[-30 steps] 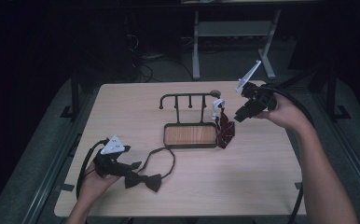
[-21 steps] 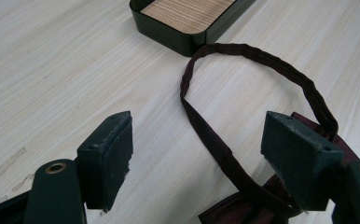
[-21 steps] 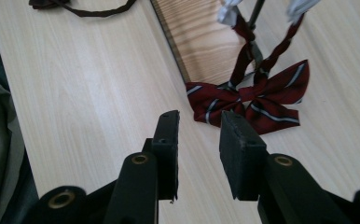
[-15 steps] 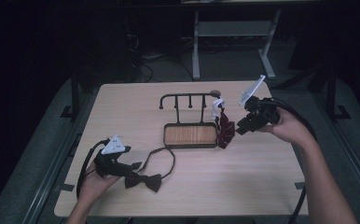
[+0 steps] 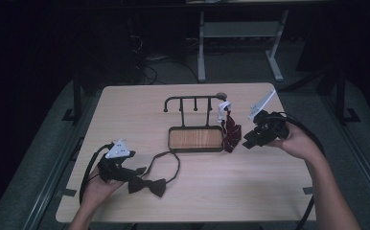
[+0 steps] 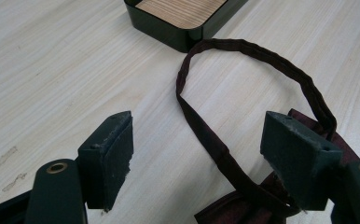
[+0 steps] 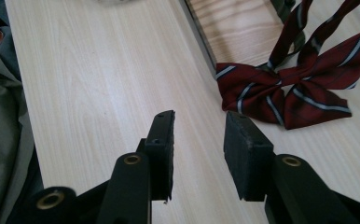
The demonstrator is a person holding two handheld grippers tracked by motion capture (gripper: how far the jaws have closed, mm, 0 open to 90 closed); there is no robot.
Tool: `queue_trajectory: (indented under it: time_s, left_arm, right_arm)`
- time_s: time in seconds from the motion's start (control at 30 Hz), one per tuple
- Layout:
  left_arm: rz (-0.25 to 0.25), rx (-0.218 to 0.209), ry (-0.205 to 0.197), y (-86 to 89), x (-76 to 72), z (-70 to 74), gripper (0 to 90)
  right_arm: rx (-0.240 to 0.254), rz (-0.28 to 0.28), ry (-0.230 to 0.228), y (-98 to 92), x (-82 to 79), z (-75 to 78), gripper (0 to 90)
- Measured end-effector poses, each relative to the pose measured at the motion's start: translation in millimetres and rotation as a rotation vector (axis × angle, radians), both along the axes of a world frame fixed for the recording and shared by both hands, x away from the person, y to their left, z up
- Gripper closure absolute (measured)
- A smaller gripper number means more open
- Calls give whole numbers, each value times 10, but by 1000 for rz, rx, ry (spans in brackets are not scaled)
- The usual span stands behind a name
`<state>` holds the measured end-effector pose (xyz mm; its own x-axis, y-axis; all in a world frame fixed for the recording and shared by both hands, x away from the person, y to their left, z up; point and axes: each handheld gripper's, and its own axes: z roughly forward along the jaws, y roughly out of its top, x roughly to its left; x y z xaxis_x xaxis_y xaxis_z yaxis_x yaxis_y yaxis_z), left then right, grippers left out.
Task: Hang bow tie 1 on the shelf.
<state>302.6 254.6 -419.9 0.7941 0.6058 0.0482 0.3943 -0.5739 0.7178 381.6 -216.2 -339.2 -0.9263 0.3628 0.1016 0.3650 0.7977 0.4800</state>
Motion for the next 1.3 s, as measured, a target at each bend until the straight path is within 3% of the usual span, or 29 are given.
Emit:
queue_trajectory:
  time_s: [0.57,0.67,1.3]
  left_arm:
    - [-4,-2,13,-38,-4,-22,255]
    - [-15,17,15,-38,4,-19,256]
    - [-36,27,28,-123,52,6,262]
  right_arm:
    - [41,-14,8,-116,-244,-266,567]
    - [51,-21,13,-147,-303,-327,557]
    - [46,-9,5,-138,-510,-513,525]
